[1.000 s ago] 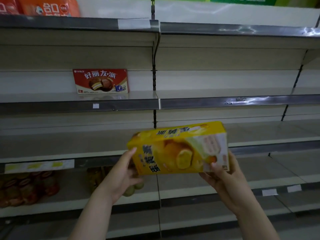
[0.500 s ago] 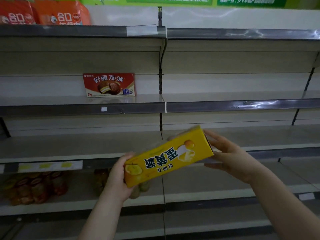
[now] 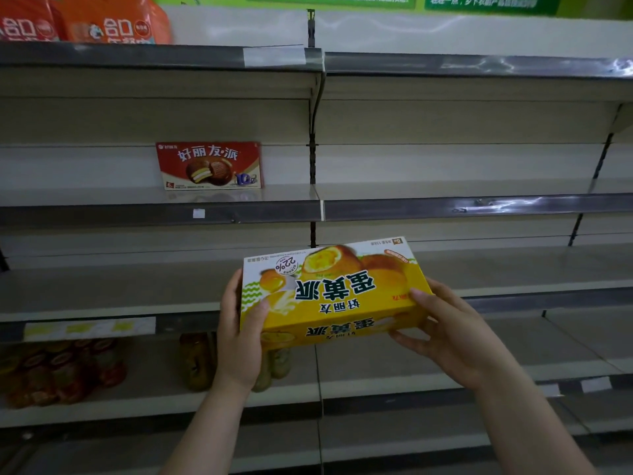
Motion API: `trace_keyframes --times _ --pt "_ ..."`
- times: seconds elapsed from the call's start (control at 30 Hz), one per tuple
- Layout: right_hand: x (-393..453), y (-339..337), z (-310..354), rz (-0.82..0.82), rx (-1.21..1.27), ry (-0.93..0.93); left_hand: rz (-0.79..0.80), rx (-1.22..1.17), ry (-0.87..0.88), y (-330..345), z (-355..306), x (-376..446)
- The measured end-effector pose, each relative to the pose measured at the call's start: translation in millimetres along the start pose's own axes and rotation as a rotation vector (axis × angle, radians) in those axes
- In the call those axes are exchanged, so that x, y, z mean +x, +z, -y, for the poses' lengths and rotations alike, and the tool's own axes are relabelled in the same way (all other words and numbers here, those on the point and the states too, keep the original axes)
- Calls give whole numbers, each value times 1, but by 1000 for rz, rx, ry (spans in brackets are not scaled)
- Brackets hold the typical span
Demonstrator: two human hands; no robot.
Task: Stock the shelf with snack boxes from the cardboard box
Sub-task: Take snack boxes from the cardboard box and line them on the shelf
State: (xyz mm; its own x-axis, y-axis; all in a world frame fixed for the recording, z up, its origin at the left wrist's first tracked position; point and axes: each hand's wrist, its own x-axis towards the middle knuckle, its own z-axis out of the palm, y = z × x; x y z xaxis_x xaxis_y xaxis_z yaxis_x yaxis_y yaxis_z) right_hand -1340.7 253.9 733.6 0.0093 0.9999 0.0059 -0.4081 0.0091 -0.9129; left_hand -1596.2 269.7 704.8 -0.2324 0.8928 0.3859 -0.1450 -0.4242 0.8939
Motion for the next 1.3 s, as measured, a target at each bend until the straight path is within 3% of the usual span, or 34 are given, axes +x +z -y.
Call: trace_keyframes --times 0.1,0.2,0.27,0.33,0.4,0.5,0.57,0.6,0.67,0.73,0.8,0.93,1.03,1.17,1.3 --pt "2 5 9 -64 -4 -72 112 34 -28 -6 4 3" --pt "10 20 30 -102 4 -207 263 214 -199 -11 -7 10" --pt "19 36 45 -70 -144 -308 376 447 -363 -7 -15 17" --pt "28 57 57 31 -374 -397 464 678 -409 -1 -21 27" --pt "33 80 67 150 -653 -465 471 719 -319 3 -29 38" --pt "35 107 81 311 -998 -515 310 688 -79 5 -55 53" --pt "36 118 86 439 -1114 -543 274 848 125 2 -74 61" --pt "36 124 86 522 -1145 -555 321 945 197 -2 -84 64" --pt "37 134 84 680 -1182 -561 533 1044 184 -9 -96 71" --pt "37 140 81 761 -1239 -574 709 1001 114 -13 -99 74" --pt "39 143 78 767 -1258 -570 720 954 91 -16 -94 75" --pt "45 141 85 660 -1196 -554 577 724 31 -21 -90 77" --pt "52 129 114 457 -1187 -617 393 528 -7 -27 -101 83" --pt "78 102 147 179 -1058 -503 169 161 -53 -29 -113 111" --pt "110 95 143 151 -770 -341 124 -23 -70 -9 -119 152"
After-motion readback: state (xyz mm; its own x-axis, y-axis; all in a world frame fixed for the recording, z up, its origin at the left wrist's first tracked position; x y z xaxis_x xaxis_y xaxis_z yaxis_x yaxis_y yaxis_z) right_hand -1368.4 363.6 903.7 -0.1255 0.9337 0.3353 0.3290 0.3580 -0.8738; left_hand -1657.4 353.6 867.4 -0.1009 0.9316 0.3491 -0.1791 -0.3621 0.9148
